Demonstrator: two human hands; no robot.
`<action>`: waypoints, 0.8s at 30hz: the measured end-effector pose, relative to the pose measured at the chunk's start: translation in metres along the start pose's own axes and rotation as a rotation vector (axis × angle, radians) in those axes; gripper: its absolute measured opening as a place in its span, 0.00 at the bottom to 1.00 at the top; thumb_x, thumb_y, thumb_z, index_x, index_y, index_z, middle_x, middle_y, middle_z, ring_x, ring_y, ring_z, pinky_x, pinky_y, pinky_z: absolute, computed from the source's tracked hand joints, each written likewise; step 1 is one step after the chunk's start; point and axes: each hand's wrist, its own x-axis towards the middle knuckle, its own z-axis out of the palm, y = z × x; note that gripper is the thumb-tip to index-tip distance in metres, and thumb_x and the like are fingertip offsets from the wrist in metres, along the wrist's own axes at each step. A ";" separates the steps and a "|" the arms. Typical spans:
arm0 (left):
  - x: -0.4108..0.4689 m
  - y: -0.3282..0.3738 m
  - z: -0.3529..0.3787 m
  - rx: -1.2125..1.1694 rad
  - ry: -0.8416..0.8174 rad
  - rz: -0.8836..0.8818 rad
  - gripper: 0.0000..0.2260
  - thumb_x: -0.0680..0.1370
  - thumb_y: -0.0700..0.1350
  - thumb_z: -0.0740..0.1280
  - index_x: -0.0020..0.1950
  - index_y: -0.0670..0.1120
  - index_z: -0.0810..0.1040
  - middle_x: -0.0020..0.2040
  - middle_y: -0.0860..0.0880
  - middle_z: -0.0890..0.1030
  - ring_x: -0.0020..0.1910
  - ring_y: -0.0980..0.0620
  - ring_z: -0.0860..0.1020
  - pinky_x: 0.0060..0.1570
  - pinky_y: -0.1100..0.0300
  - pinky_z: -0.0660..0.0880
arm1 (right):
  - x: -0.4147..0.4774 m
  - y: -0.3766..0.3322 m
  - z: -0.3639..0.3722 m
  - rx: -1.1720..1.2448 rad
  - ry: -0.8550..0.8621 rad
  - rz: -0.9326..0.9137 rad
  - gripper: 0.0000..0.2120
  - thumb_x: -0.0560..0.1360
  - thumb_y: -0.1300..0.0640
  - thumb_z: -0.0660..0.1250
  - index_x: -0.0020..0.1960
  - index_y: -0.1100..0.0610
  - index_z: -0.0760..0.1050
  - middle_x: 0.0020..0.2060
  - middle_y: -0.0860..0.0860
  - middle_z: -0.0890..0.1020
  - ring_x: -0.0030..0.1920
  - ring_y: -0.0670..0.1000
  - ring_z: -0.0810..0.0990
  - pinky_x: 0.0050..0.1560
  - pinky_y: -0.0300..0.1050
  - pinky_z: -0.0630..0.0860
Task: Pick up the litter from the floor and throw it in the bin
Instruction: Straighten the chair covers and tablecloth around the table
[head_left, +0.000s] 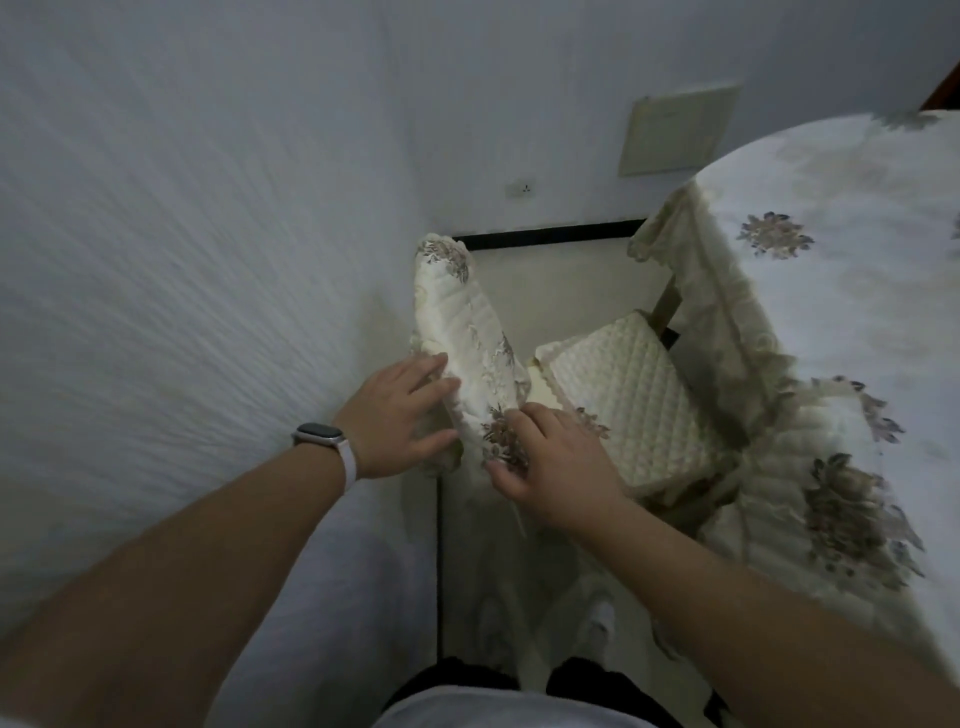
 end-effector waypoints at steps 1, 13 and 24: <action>0.002 -0.002 0.003 0.016 0.011 0.007 0.28 0.76 0.63 0.64 0.70 0.47 0.74 0.73 0.42 0.70 0.70 0.40 0.70 0.65 0.42 0.71 | 0.003 0.000 0.007 0.026 0.004 -0.012 0.27 0.69 0.39 0.67 0.62 0.55 0.77 0.55 0.51 0.80 0.52 0.54 0.80 0.47 0.49 0.78; 0.032 -0.041 0.040 0.086 0.152 0.109 0.28 0.76 0.59 0.66 0.72 0.48 0.69 0.74 0.36 0.67 0.74 0.34 0.63 0.69 0.40 0.66 | 0.027 -0.017 0.040 0.128 -0.069 0.179 0.31 0.70 0.37 0.66 0.68 0.52 0.69 0.57 0.51 0.78 0.49 0.58 0.81 0.38 0.52 0.79; 0.047 -0.040 0.050 -0.122 0.227 0.067 0.27 0.76 0.57 0.65 0.72 0.48 0.66 0.75 0.36 0.64 0.76 0.35 0.57 0.75 0.44 0.57 | 0.056 -0.018 0.037 0.178 0.088 0.223 0.21 0.69 0.46 0.73 0.58 0.54 0.78 0.43 0.53 0.81 0.37 0.60 0.80 0.33 0.48 0.75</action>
